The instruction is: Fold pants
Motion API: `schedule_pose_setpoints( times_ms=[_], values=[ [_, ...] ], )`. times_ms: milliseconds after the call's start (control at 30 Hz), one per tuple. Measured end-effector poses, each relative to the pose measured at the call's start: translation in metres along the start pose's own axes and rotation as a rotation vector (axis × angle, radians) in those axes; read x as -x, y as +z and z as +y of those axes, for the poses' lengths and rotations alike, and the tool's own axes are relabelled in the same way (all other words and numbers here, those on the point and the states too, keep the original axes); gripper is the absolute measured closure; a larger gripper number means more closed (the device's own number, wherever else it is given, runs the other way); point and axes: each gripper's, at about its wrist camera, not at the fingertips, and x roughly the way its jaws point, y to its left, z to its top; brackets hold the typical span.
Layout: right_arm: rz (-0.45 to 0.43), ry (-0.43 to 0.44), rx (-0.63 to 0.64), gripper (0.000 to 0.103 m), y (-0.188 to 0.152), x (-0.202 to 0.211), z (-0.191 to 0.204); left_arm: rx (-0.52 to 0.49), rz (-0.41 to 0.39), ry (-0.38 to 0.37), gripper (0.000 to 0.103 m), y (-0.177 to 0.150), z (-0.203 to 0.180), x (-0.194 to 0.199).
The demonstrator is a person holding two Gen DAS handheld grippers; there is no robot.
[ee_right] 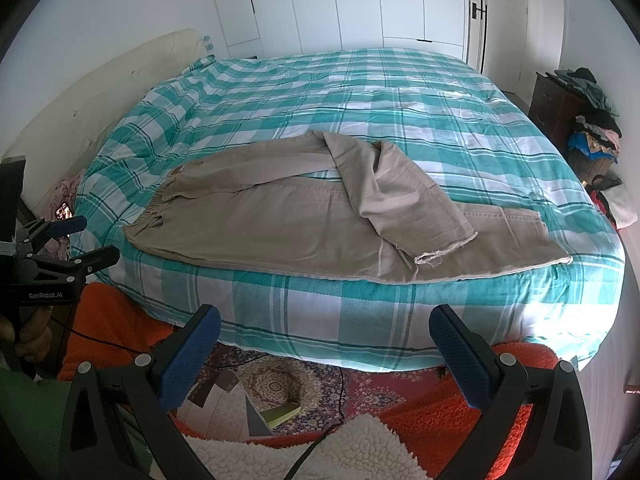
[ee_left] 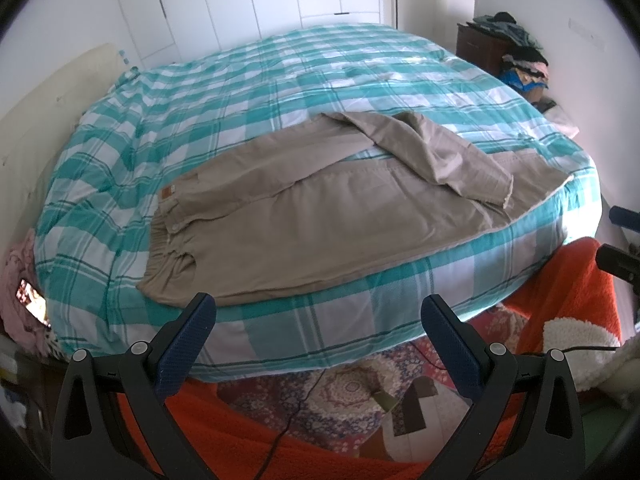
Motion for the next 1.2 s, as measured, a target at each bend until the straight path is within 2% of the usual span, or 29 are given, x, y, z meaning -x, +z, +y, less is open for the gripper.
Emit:
schedule_pose_setpoints(
  times_ms=[167, 333, 367, 433, 467, 533, 600, 700, 767, 833, 900, 1000, 1033, 1067, 1100, 1133, 1167, 1200],
  values=[
    [0.005, 0.005, 0.002, 0.000, -0.001, -0.002, 0.001, 0.013, -0.003, -0.008, 0.001, 0.002, 0.002, -0.001],
    [0.002, 0.011, 0.016, 0.000, 0.000, -0.005, 0.004, 0.114, -0.094, 0.039, 0.001, 0.016, 0.023, 0.007],
    [-0.006, 0.017, 0.022, 0.000, 0.001, -0.006, 0.005, 0.121, -0.128, 0.033, 0.001, 0.018, 0.026, 0.009],
    [-0.030, 0.029, 0.045, 0.000, 0.004, -0.007, 0.007, 0.101, -0.223, -0.037, 0.001, 0.019, 0.027, 0.010],
    [-0.050, 0.033, 0.066, 0.000, 0.006, -0.008, 0.007, 0.087, -0.227, -0.060, 0.001, 0.020, 0.025, 0.006],
    [-0.115, 0.025, 0.124, 0.000, 0.011, -0.012, 0.004, 0.069, -0.154, -0.091, 0.001, 0.024, 0.022, -0.007],
    [-0.150, -0.005, 0.186, 0.000, 0.016, -0.026, -0.006, 0.103, -0.095, -0.145, 0.001, 0.020, 0.020, -0.021],
    [-0.099, -0.084, 0.250, 0.000, 0.028, -0.075, -0.037, 0.162, -0.072, -0.160, 0.001, 0.012, 0.023, -0.028],
    [-0.051, -0.111, 0.298, 0.003, 0.031, -0.104, -0.050, 0.165, -0.063, -0.136, 0.001, 0.006, 0.025, -0.029],
    [0.022, -0.109, 0.365, 0.024, 0.035, -0.142, -0.062, 0.172, -0.062, -0.100, 0.001, 0.004, 0.030, -0.028],
    [0.090, -0.113, 0.410, 0.032, 0.035, -0.175, -0.071, 0.191, -0.060, -0.080, 0.001, 0.002, 0.035, -0.028],
    [0.169, -0.167, 0.491, 0.036, 0.031, -0.223, -0.085, 0.226, -0.047, -0.077, 0.001, 0.001, 0.044, -0.031],
    [0.196, -0.190, 0.520, 0.047, 0.029, -0.238, -0.090, 0.233, -0.040, -0.079, 0.001, 0.000, 0.046, -0.034],
    [0.209, -0.190, 0.525, 0.053, 0.028, -0.245, -0.095, 0.241, -0.028, -0.081, 0.001, 0.000, 0.046, -0.037],
    [0.221, -0.149, 0.509, 0.067, 0.032, -0.249, -0.100, 0.243, -0.019, -0.082, 0.001, 0.000, 0.047, -0.040],
    [0.223, -0.138, 0.503, 0.088, 0.035, -0.249, -0.102, 0.243, -0.014, -0.085, 0.001, 0.000, 0.047, -0.042],
    [0.203, -0.183, 0.519, 0.101, 0.040, -0.244, -0.100, 0.241, -0.011, -0.087, 0.001, 0.000, 0.046, -0.044],
    [0.164, -0.223, 0.536, 0.100, 0.047, -0.235, -0.096, 0.236, -0.008, -0.087, 0.001, 0.001, 0.044, -0.046]
  ],
)
